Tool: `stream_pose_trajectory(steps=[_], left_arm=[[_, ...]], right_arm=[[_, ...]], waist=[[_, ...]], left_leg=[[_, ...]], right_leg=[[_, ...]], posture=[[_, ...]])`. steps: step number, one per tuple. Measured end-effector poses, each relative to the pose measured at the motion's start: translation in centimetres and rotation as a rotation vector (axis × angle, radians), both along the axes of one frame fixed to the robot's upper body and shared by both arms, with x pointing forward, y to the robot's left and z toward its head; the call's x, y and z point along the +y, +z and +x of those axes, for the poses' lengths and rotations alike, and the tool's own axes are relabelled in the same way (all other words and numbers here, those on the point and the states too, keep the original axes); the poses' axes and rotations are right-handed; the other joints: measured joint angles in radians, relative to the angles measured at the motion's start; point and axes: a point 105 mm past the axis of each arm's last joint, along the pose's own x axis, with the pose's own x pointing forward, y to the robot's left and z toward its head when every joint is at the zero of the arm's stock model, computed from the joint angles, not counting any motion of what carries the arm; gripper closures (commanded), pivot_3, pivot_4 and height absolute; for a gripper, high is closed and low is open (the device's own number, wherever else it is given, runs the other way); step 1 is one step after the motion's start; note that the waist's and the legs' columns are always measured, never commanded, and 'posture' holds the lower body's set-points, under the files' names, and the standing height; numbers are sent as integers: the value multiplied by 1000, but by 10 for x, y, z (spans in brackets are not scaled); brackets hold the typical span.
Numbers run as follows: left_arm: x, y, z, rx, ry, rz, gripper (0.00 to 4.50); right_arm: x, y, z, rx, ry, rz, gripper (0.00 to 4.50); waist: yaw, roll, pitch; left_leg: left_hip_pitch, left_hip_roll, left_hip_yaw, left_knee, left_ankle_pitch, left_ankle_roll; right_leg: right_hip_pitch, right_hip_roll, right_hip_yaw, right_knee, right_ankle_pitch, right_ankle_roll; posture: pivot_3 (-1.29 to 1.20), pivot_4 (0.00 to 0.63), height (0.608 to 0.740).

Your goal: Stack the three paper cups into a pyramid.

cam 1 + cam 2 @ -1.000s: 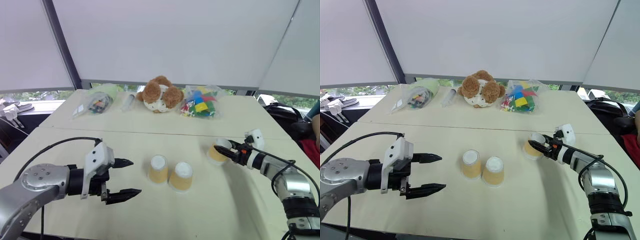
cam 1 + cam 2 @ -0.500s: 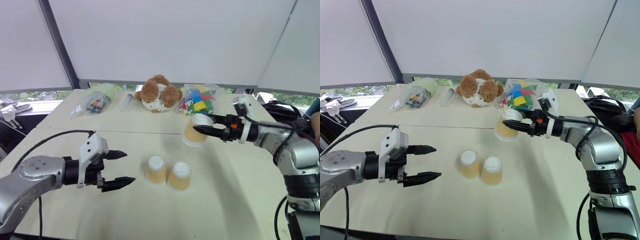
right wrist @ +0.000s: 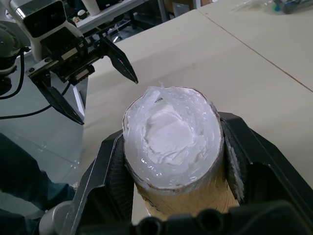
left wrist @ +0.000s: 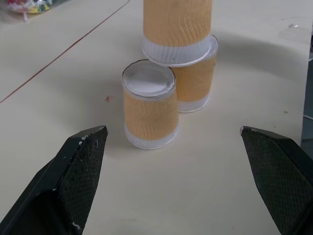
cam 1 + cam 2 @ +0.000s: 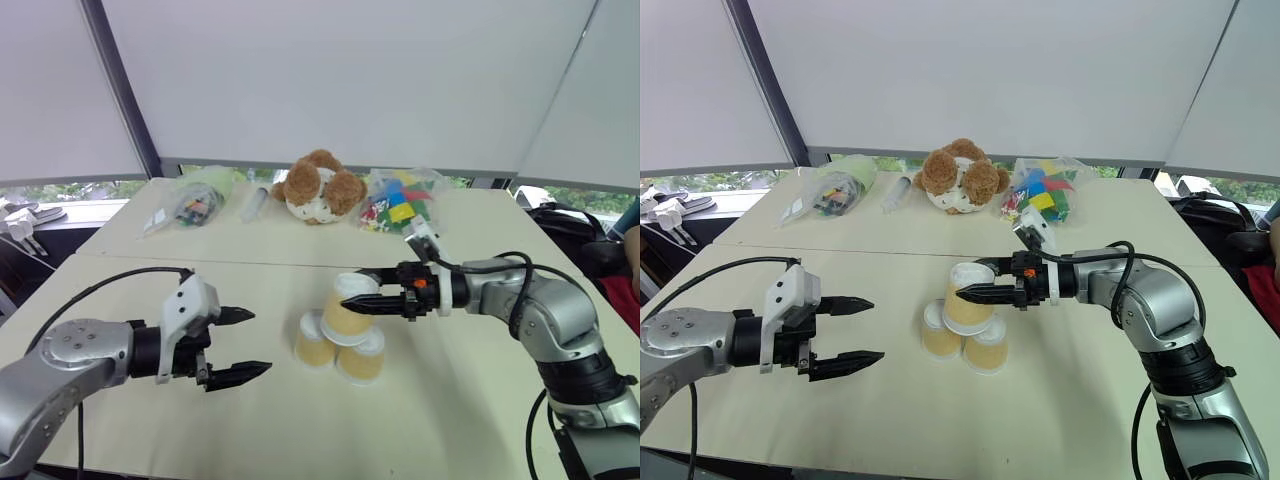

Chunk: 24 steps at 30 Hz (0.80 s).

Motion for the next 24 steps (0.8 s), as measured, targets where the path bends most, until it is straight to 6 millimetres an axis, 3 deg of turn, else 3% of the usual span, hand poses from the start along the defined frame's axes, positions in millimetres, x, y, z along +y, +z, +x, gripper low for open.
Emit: stream_pose_trajectory(steps=[6,11,20,22,24], left_arm=[[-1,-1,1,-2,3,-8,0],[-1,-1,1,-2,3,-8,0],[-2,-1,1,-3,3,-16,0],[-2,-1,2,-3,4,-20,0],[-2,0,3,-5,4,-27,0]], right_arm=[[4,-6,5,-32,-3,-35,2403],[7,-8,7,-54,0,-55,53],[6,-6,7,-44,-1,-31,53],[4,7,7,-49,-8,11,53],[0,32,9,-89,-28,87,53]], waist=[[0,0,0],[0,0,0],[0,0,0],[0,0,0],[0,0,0]], left_leg=[[0,0,0,0,0,0],[0,0,0,0,0,0],[0,0,0,0,0,0],[0,0,0,0,0,0],[0,0,0,0,0,0]], right_leg=[[0,0,0,0,0,0],[0,0,0,0,0,0],[0,0,0,0,0,0],[0,0,0,0,0,0],[0,0,0,0,0,1]], posture=[[0,150,740],[0,150,740],[0,150,740],[0,150,740],[0,150,740]])
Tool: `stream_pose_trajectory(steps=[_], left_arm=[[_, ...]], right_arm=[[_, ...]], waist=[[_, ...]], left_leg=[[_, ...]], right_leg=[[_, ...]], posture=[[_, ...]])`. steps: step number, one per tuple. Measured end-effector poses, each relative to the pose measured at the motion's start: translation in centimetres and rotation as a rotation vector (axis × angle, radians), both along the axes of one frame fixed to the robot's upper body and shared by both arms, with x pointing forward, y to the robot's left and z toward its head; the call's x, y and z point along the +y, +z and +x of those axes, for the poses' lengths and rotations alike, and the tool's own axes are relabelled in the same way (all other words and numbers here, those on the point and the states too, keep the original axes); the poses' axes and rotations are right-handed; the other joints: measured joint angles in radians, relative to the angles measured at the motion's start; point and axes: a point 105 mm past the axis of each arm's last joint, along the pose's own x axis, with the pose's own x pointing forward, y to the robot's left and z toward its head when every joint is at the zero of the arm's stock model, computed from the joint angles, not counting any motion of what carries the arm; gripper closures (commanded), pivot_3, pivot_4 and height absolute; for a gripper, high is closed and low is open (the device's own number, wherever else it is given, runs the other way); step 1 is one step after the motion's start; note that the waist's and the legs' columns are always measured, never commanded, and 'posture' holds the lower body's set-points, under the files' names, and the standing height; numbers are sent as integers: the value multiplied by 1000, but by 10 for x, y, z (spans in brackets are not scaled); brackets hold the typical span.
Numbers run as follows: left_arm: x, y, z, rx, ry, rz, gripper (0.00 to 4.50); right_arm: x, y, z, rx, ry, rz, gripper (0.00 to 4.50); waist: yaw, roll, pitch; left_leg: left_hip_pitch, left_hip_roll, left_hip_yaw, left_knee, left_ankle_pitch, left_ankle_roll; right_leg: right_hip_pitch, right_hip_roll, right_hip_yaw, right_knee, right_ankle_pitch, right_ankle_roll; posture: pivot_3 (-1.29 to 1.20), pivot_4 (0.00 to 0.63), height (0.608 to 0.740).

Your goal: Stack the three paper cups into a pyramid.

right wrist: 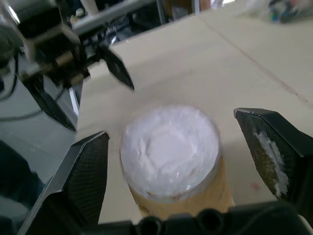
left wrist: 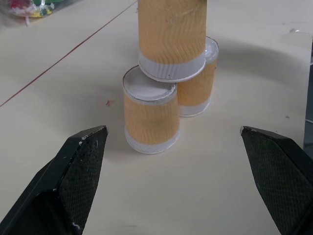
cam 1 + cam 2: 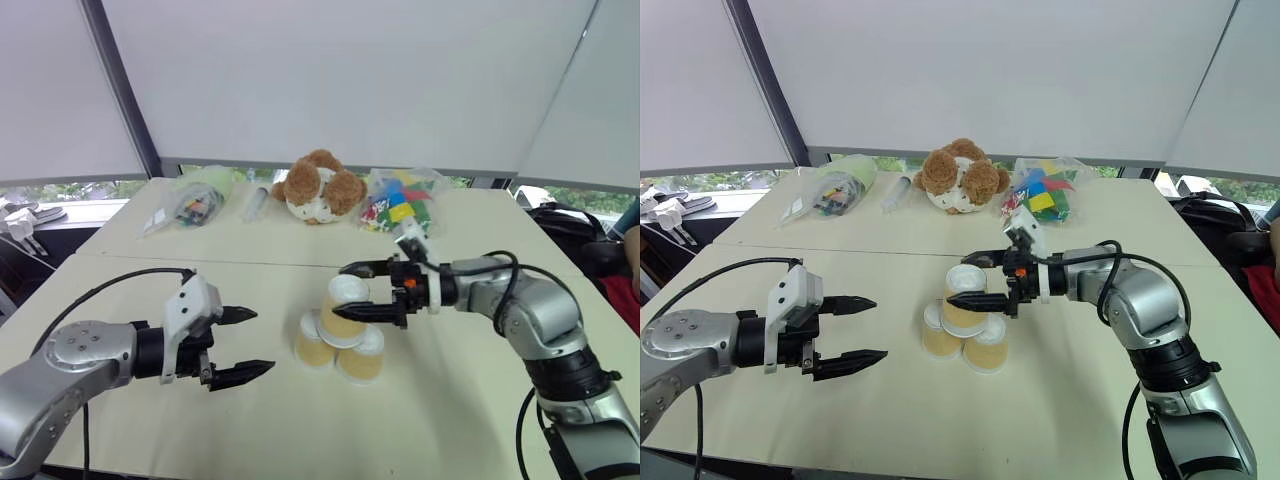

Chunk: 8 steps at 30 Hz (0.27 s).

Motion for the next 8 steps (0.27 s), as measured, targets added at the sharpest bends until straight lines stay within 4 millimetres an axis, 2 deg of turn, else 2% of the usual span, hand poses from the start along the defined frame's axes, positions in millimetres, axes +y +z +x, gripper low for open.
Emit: stream_pose_trajectory(steps=[3,4,6,8], left_arm=[[2,-1,2,4,9,0,0],[3,-2,2,8,14,0,0],[4,-6,2,17,23,-6,0],[9,-14,2,49,53,-30,0]], right_arm=[[-17,43,5,-88,-66,124,53],[-24,51,7,-107,-95,148,53],[-44,50,8,-111,-159,141,53],[-79,26,6,-46,-266,86,53]], waist=[[0,0,0],[2,0,0],[7,-1,0],[13,-2,-1]], left_leg=[[0,0,0,0,0,0],[0,0,0,0,0,0],[0,0,1,-1,0,0],[0,-1,0,-3,0,0]], right_leg=[[0,0,0,0,0,0],[0,0,0,0,0,0],[1,0,-1,-2,-1,-1],[3,-2,-3,-6,-1,-1]], posture=[[0,150,740],[0,150,740],[0,150,740],[0,150,740]])
